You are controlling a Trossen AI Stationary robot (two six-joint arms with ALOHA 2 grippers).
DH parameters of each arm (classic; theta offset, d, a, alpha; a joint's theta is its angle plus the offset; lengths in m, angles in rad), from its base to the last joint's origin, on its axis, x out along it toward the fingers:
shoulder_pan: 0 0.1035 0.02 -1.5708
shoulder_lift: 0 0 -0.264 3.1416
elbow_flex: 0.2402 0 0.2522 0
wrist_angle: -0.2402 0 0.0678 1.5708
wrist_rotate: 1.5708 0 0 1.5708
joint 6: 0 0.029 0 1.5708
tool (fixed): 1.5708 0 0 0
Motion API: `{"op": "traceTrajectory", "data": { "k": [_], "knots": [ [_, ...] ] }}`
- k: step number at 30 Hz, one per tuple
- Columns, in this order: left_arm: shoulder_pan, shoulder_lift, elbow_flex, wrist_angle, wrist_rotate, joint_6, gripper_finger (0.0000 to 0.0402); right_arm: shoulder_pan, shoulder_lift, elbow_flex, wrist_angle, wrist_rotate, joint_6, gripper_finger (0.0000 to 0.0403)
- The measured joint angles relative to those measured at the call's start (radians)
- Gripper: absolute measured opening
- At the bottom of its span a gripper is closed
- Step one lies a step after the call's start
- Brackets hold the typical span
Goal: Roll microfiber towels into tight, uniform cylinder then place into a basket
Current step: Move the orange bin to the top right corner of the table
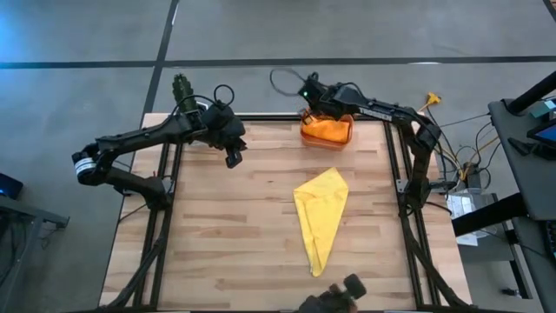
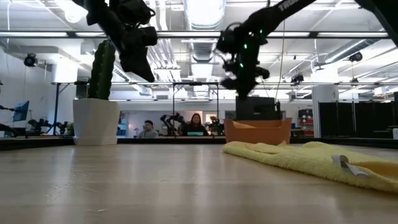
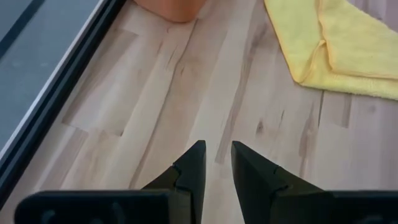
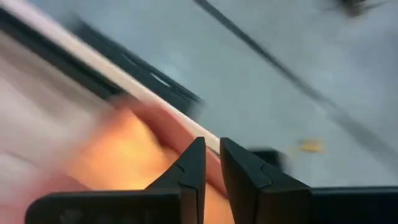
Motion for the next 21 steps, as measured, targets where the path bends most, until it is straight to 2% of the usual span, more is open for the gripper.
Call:
{"op": "traceTrajectory", "data": {
  "k": [5, 10, 13, 21],
  "knots": [
    [0.000, 0.002, -0.003, 0.008, 0.000, -0.001, 0.0061, 0.017, 0.001, 0.032, 0.189, -0.231, 0.211, 0.0043],
    [0.000, 0.002, -0.003, 0.013, 0.000, -0.001, 0.0061, 0.048, 0.083, 0.040, 0.382, -0.423, 0.257, 0.0043],
    [0.000, 0.002, -0.003, 0.012, 0.000, -0.001, 0.0061, 0.049, 0.156, 0.086, 0.321, -0.479, 0.281, 0.0043],
    [0.000, 0.002, -0.003, 0.000, -0.001, -0.044, 0.0061, 0.034, 0.364, 0.312, -0.097, -0.466, 0.309, 0.0043]
  ]
}}
